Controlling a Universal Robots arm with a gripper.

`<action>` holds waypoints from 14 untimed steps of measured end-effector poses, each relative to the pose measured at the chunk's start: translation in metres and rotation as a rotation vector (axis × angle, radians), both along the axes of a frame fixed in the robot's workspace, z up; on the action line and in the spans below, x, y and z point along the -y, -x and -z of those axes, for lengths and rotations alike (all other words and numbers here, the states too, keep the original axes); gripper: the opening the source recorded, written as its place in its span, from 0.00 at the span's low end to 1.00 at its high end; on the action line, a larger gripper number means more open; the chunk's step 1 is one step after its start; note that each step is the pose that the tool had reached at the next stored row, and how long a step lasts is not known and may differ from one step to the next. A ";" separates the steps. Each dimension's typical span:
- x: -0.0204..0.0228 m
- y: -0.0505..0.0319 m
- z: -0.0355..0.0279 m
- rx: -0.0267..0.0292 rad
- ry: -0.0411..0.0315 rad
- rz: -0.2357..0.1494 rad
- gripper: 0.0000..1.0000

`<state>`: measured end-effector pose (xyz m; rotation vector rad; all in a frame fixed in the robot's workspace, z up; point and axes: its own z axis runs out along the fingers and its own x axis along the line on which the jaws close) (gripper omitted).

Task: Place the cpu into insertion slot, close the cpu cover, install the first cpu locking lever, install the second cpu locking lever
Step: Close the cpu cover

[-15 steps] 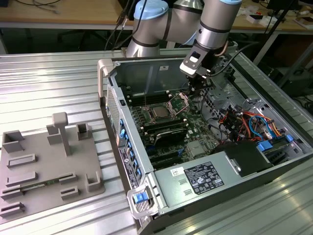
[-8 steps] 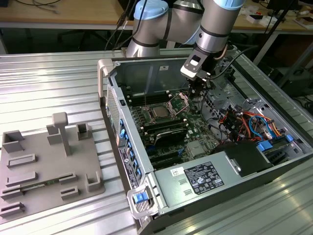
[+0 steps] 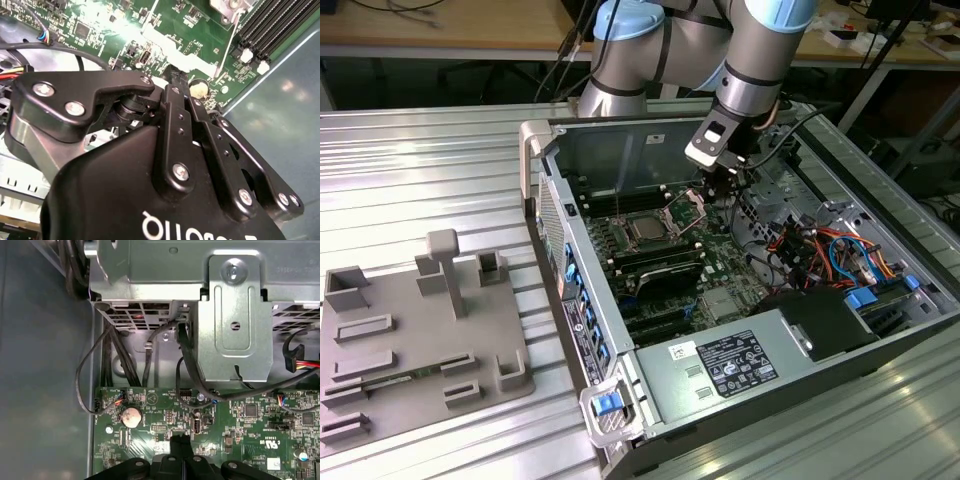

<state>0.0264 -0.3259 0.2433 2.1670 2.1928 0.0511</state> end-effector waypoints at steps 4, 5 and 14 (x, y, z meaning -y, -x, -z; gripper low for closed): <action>0.0000 0.0010 0.0001 -0.0185 0.0000 0.000 0.11; 0.0000 0.0010 0.0001 -0.0218 0.0000 0.000 0.11; 0.0000 0.0010 0.0002 -0.0244 -0.0001 0.000 0.11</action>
